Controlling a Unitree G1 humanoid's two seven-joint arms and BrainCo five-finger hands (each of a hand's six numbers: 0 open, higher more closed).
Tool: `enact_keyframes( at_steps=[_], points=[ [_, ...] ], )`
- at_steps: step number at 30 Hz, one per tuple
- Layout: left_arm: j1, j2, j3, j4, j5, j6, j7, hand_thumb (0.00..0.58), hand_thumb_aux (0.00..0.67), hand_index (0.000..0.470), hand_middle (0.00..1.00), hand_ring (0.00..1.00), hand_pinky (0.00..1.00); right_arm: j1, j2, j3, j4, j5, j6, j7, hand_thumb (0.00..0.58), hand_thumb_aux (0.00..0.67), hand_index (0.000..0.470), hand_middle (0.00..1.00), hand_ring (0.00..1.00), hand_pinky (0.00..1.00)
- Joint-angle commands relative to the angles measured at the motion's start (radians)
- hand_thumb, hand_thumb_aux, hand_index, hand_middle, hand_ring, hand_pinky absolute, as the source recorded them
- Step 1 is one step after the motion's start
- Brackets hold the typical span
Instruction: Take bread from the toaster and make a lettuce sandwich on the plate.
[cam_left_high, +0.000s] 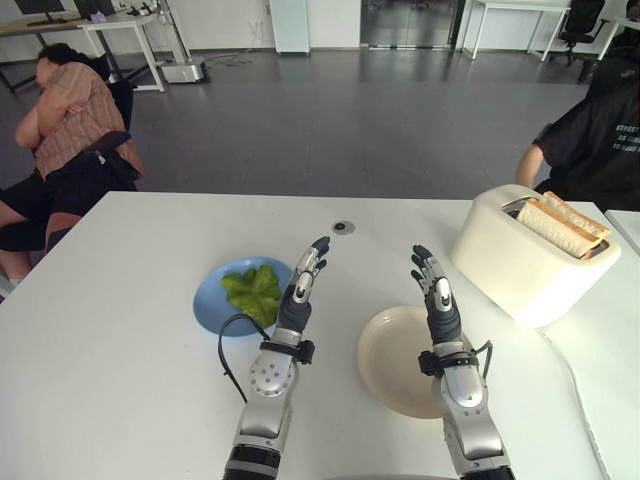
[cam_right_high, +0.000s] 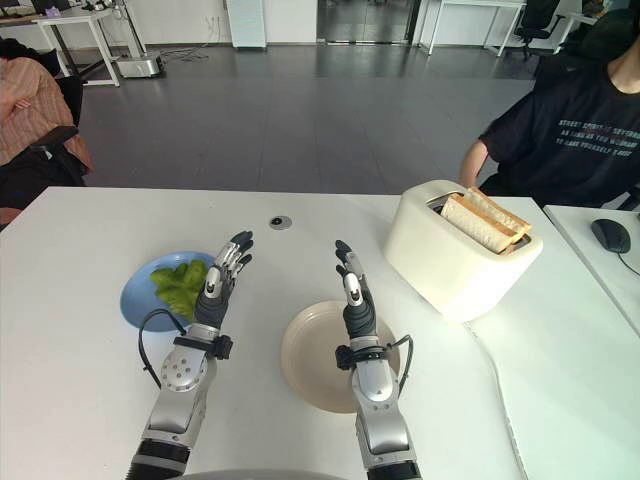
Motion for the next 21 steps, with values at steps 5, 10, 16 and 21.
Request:
enact_keyframes(
  at_steps=[5,10,16,21],
  points=[
    [0.022,0.031,-0.007,-0.053,-0.111,0.026,-0.114,0.000,0.000,0.000,0.00,0.00,0.00,-0.015,-0.034,-0.030,-0.005,-0.003,-0.036,0.014,0.000,0.000,0.000,0.00,0.00,0.00],
    [0.002,0.047,0.023,-0.052,-0.123,0.017,-0.117,0.000,0.000,0.000,0.00,0.00,0.00,-0.185,-0.184,-0.112,-0.022,-0.035,-0.028,0.082,0.000,0.000,0.000,0.00,0.00,0.00],
    [-0.035,0.073,0.063,-0.035,-0.132,0.016,-0.123,0.000,0.000,0.000,0.00,0.00,0.00,-0.627,-0.751,-0.282,0.273,-0.269,0.019,0.159,0.000,0.000,0.000,0.00,0.00,0.00],
    [-0.042,0.086,0.064,-0.034,-0.130,0.016,-0.131,0.000,0.000,0.000,0.00,0.00,0.00,-0.780,-0.974,-0.188,0.499,-0.485,0.026,0.174,0.000,0.000,0.000,0.00,0.00,0.00]
  ],
)
